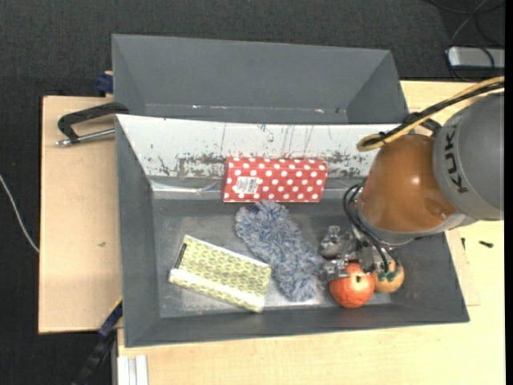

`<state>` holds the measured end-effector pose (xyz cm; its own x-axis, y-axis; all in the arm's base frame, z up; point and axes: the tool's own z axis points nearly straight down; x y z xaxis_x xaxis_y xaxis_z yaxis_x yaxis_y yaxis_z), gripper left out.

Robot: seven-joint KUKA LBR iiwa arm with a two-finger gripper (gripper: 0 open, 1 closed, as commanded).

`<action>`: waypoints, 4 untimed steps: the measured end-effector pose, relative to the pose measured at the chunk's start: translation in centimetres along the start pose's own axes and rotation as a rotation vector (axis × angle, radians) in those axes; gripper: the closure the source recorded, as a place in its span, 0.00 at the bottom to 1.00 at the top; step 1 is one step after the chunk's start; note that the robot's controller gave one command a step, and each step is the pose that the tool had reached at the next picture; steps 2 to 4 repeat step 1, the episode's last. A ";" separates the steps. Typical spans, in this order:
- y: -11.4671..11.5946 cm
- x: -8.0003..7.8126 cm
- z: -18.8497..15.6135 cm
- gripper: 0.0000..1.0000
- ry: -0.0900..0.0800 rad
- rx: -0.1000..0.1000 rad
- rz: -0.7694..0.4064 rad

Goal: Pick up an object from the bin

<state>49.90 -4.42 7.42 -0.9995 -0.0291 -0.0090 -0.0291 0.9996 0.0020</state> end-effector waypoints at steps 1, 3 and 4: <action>-3.2 -2.2 -15.5 1.00 0.002 0.003 -0.080; -3.2 -2.2 -15.5 1.00 0.002 0.003 -0.080; -3.2 -2.2 -15.5 1.00 0.002 0.003 -0.080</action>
Offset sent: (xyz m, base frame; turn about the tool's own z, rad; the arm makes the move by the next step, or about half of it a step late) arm 0.0000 0.0000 0.0000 0.0000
